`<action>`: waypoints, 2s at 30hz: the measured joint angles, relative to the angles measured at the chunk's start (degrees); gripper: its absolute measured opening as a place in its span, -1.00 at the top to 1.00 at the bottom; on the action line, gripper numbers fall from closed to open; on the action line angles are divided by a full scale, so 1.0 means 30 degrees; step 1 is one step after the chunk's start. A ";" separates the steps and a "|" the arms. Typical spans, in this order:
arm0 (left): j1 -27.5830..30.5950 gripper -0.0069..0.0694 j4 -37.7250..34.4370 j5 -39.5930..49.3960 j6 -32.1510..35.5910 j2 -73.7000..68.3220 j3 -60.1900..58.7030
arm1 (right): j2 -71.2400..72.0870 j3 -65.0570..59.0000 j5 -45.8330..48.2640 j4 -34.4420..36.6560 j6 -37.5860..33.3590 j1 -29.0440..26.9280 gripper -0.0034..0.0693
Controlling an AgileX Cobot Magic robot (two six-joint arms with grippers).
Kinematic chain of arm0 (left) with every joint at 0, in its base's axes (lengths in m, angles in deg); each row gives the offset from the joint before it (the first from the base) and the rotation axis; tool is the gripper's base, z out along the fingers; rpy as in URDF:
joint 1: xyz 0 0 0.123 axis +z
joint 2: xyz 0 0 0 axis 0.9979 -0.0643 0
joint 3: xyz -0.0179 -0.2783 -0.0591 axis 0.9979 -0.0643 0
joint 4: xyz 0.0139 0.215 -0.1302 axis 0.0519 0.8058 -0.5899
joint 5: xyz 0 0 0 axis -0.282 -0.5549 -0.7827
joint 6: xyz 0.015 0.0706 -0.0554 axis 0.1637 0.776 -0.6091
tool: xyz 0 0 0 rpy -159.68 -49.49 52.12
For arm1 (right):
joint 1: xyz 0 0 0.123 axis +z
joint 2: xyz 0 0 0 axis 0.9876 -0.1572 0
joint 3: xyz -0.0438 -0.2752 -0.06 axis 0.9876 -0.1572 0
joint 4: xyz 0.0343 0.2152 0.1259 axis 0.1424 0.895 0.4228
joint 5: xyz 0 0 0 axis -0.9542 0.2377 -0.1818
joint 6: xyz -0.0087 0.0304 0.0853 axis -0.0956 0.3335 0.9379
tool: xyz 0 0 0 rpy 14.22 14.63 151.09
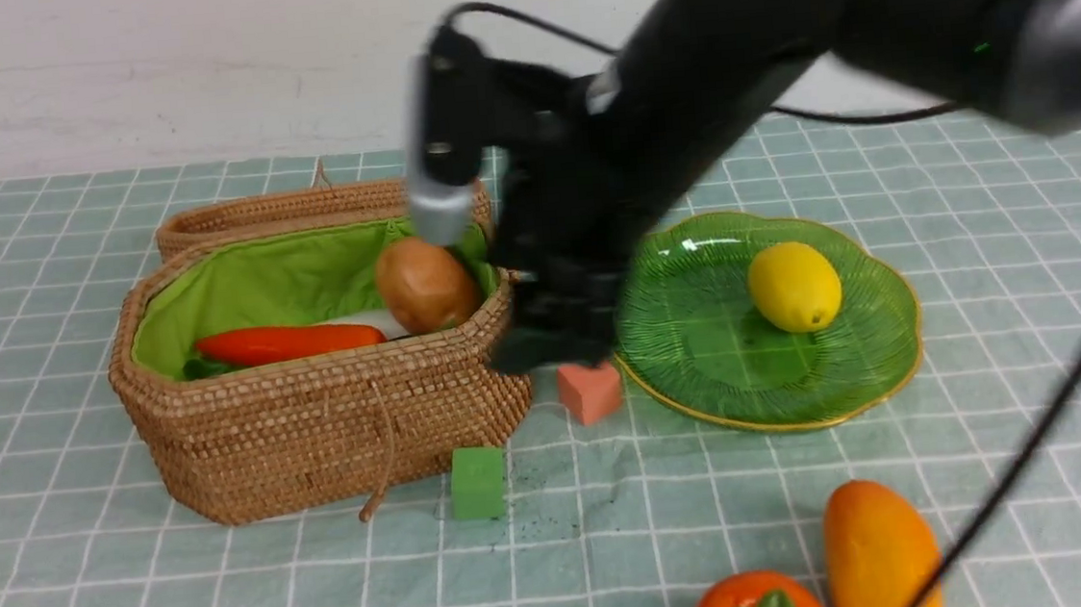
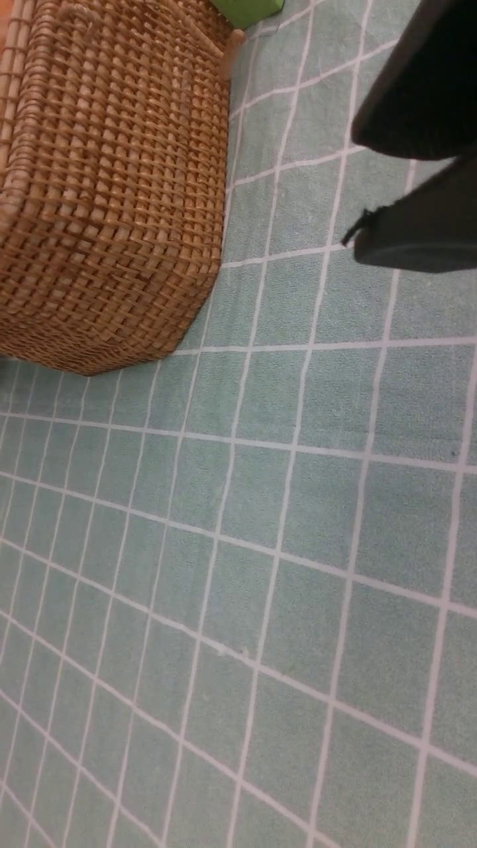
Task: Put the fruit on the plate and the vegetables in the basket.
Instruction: Use the right arm to grab a mango and put it into the right plate
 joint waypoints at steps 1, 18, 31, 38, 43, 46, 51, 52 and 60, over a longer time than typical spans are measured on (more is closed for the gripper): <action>0.0000 0.36 0.0000 0.0000 0.0000 0.0000 0.0000 | 0.0369 -0.0056 0.0500 -0.0979 0.0823 -0.0181 -0.62; 0.0000 0.34 0.0000 -0.0003 0.0000 0.0000 0.0000 | 0.7140 -1.1291 -0.1286 -0.4435 2.0116 -0.5538 -0.25; 0.0000 0.31 0.0000 -0.0003 0.0000 0.0000 0.0000 | 0.5017 -1.8884 -1.1254 -0.1230 2.2832 -0.5438 -0.80; 0.0000 0.29 0.0000 -0.0003 0.0000 0.0000 0.0000 | 0.2640 -1.8964 -1.1081 -0.0914 2.1858 -0.5497 -0.61; 0.0000 0.28 0.0000 -0.0003 0.0000 0.0000 0.0000 | 0.2652 -1.8921 -1.0769 -0.0889 2.0182 -0.5518 -0.48; 0.0000 0.27 0.0000 -0.0003 0.0000 0.0000 0.0000 | 0.2843 -1.8850 -1.0477 -0.0851 1.9239 -0.5518 -0.48; 0.0000 0.26 0.0000 -0.0003 0.0000 0.0000 0.0000 | 0.3698 -1.7490 -0.7925 -0.0382 1.7324 -0.5499 -0.48; 0.0000 0.25 0.0000 -0.0003 0.0000 0.0000 0.0000 | 0.4168 -1.6460 -0.7332 -0.0382 1.6711 -0.5499 -0.48; 0.0000 0.23 0.0000 -0.0003 0.0000 0.0000 0.0000 | 0.3698 -0.9457 -0.9475 -0.0126 1.3157 -0.5499 -0.48</action>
